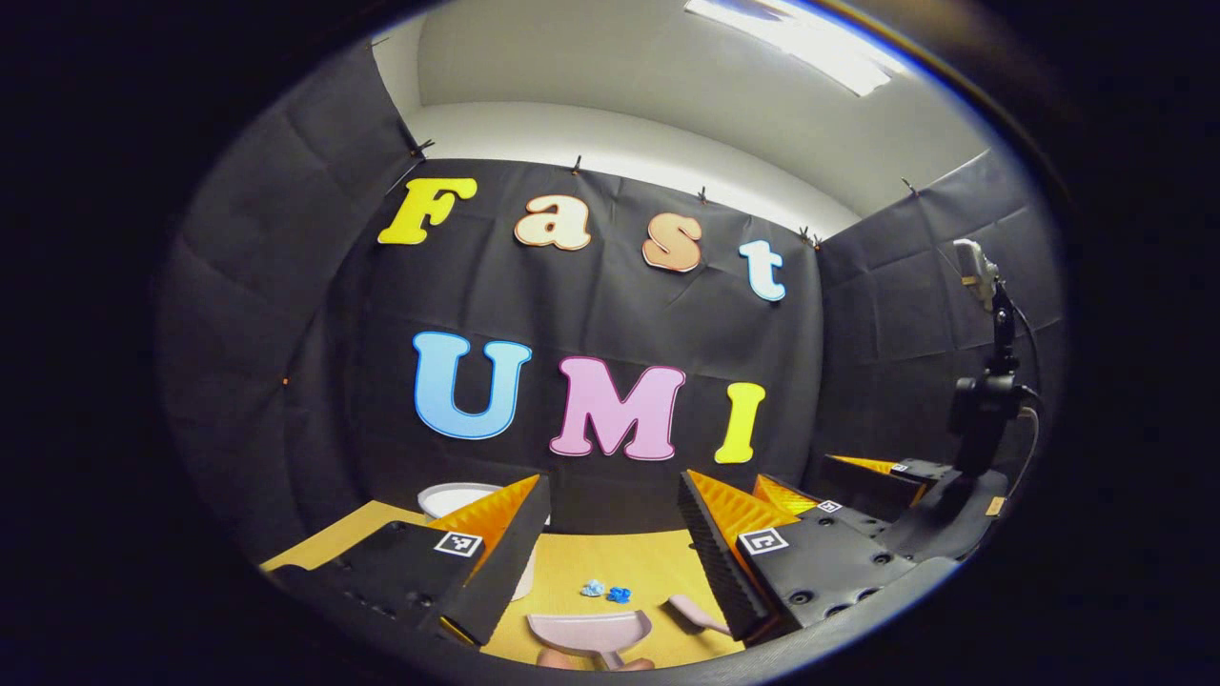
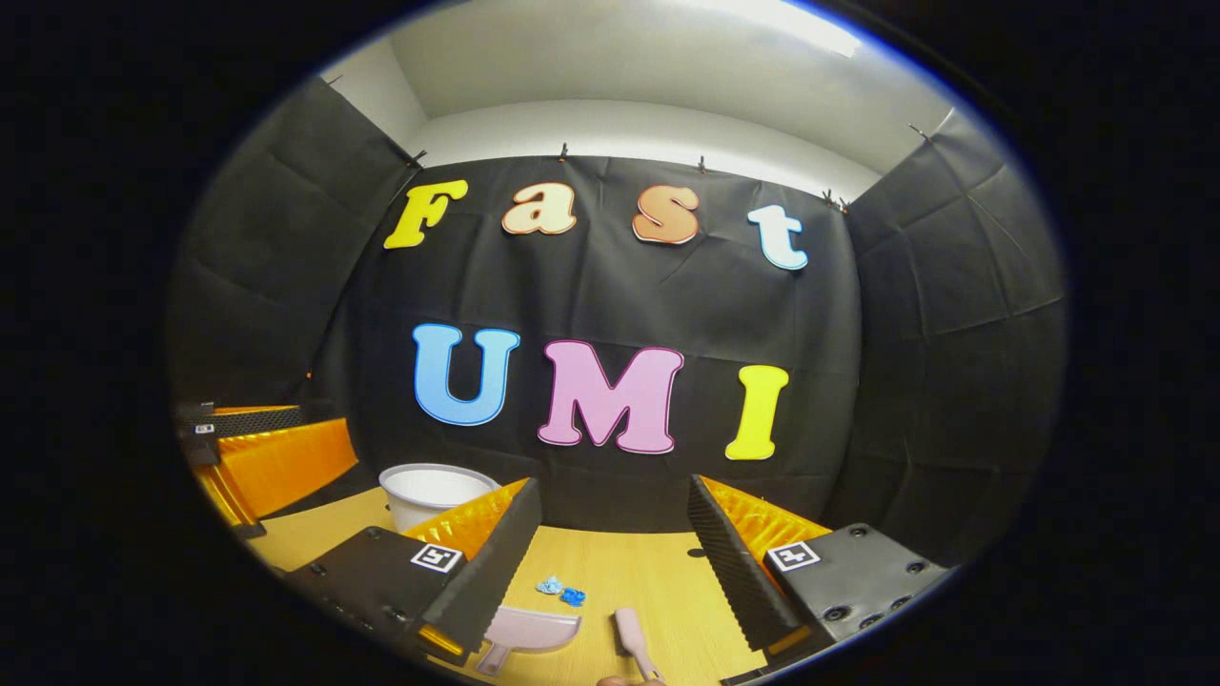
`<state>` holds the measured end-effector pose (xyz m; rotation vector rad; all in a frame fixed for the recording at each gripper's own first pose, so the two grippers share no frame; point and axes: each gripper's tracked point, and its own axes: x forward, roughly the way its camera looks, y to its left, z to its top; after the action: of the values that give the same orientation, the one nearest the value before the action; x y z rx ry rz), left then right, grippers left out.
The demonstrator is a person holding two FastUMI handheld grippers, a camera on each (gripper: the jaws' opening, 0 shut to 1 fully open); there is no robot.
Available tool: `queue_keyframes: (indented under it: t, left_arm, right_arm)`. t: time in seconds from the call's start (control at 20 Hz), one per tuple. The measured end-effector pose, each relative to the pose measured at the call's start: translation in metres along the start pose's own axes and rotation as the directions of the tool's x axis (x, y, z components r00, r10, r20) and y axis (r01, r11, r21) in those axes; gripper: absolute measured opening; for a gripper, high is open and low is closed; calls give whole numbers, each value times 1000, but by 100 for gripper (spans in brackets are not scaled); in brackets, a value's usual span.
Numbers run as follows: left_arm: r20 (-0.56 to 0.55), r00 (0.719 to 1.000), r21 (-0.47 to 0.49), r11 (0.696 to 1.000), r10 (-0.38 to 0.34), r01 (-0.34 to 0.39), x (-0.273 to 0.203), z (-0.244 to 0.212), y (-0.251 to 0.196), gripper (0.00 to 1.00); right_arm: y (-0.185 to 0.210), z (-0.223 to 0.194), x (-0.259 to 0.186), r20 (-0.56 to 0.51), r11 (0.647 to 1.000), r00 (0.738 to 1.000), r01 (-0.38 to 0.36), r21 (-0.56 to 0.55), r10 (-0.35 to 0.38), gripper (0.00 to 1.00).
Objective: Pick up the small broom and dustpan from the desktop, sweep the trash into the dustpan with the broom, and then empty the trash into the garbage bin.
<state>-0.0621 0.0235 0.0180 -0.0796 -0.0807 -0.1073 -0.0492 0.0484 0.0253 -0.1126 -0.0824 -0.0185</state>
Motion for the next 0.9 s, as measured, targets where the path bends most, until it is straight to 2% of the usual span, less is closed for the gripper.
queue_keyframes:
  t: [0.15,0.35,0.55,0.9]
  left_arm:
    - [-2,1000,-18,999,30,-30,-1,-6,3,80]
    - [-38,995,-41,995,88,-90,9,-17,9,80]
    - [-63,989,-22,990,137,-139,28,-27,13,80]
    - [-126,980,-12,988,152,-155,61,-50,0,80]
  right_arm:
    - [5,-6,6,-8,1000,1000,-22,4,22,96]
    - [-1,-16,17,-38,999,999,-35,22,36,100]
    - [-13,-26,29,-57,998,998,-39,45,41,100]
    - [-38,-55,52,-106,998,993,-43,41,47,100]
